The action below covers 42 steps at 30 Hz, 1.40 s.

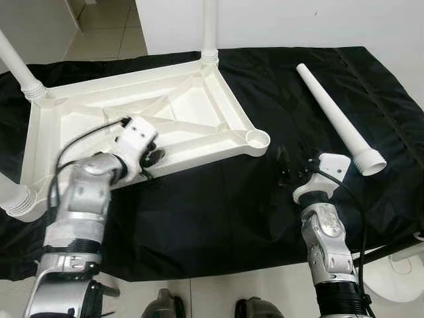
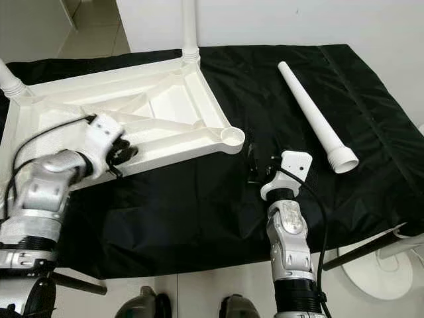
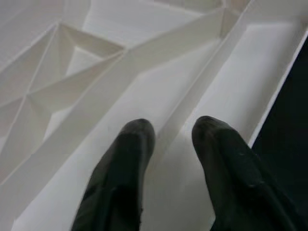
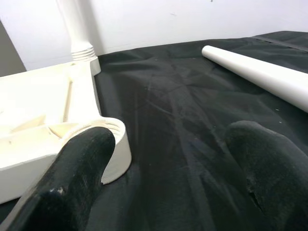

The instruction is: Building children table

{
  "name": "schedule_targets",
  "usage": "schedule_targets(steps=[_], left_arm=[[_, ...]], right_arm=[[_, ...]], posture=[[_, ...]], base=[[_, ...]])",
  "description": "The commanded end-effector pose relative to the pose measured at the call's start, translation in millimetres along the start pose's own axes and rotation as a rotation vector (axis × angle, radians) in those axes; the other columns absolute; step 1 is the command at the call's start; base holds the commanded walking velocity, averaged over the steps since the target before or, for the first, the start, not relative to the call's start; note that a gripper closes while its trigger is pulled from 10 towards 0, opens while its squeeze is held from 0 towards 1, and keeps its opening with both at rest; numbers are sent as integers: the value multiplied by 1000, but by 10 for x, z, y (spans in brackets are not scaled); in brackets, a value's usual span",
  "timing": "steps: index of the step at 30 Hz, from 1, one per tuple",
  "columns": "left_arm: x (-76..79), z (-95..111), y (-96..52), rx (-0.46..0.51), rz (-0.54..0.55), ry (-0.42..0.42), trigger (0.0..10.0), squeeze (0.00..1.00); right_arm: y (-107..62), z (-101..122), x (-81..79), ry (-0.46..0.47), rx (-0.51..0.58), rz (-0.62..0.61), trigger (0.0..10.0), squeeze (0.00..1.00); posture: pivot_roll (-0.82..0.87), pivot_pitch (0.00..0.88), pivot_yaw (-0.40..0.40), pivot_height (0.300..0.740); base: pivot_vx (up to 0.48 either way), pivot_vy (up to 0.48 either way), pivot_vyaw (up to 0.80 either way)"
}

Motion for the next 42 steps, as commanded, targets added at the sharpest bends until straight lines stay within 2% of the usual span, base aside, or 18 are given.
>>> schedule_targets(steps=[1,3,6,7,8,12,14,15,17,21,25,32,34,35,40,41,42], left_arm=[[24,-2,-34,19,-32,-46,10000,1000],[63,2,-92,45,-73,-49,10000,1000],[86,-71,-138,25,-92,-15,10000,1000],[85,-113,-161,14,-95,-12,10000,224],[79,-156,-184,1,-95,-8,10000,0],[107,-250,-238,-25,-129,14,10000,0],[125,-374,-269,-79,-139,41,10000,0],[125,-374,-269,-79,-139,41,10000,0],[109,-478,-245,-139,-109,42,10000,0],[103,-514,-237,-162,-98,31,10000,0],[131,-698,-230,-267,-97,43,10000,0],[169,-709,-224,-271,-114,35,10000,0],[240,-672,-223,-244,-146,28,10000,0],[297,-649,-233,-227,-167,36,8941,0],[396,-585,-242,-188,-198,30,9176,0],[461,-530,-244,-169,-209,14,10000,0],[461,-530,-244,-169,-209,14,10000,0]], right_arm=[[-11,-42,-16,-1,-10,9,10000,0],[-6,-39,-13,-2,-10,11,10000,0],[-1,-38,-18,-3,-10,15,10000,0],[0,-38,-19,-3,-10,16,10000,0],[3,-38,-20,-3,-11,17,10000,0],[7,-35,-23,-2,-10,19,10000,0],[10,-35,-24,-2,-11,22,10000,0],[10,-35,-24,-2,-11,22,10000,0],[17,-35,-23,-2,-12,24,10000,0],[20,-35,-24,-3,-12,24,10000,0],[13,-29,-16,-4,-11,22,10000,0],[8,-26,-10,-6,-9,19,10000,0],[11,-25,-9,-6,-9,17,10000,0],[10,-26,-8,-5,-8,16,10000,0],[8,-28,-3,-5,-7,12,10000,0],[11,-27,-1,-5,-6,11,10000,0],[11,-27,-1,-5,-6,11,10000,0]], posture=[[-97,43,64,740],[-97,41,62,740],[-95,37,59,740],[-95,36,58,740],[-94,34,56,740],[-93,32,55,740],[-91,33,52,740],[-91,33,52,740],[-90,33,51,740],[-90,33,51,740],[-96,33,51,740],[-96,33,51,740],[-99,38,56,740],[-99,38,56,740],[-98,41,61,740],[-97,42,64,740],[-97,42,64,740]], base=[[0,0,0],[0,0,0],[0,0,0],[0,0,0],[0,0,0],[0,0,0],[0,0,0],[0,0,0],[0,0,0],[0,0,0],[0,0,0],[0,0,0],[0,0,0],[0,0,0],[0,0,0],[0,0,0],[0,0,0]])
Point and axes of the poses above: a point about 5 cm out from each wrist's last joint towards the gripper, its own y axis pointing out of the wrist towards the gripper, its own z axis along the axis of the wrist's last joint, x = y × z, the point moved 3 cm from there along y, pointing out of the wrist towards the gripper, and after that the axes turned 15 degrees about y, right-handed, at the moved point
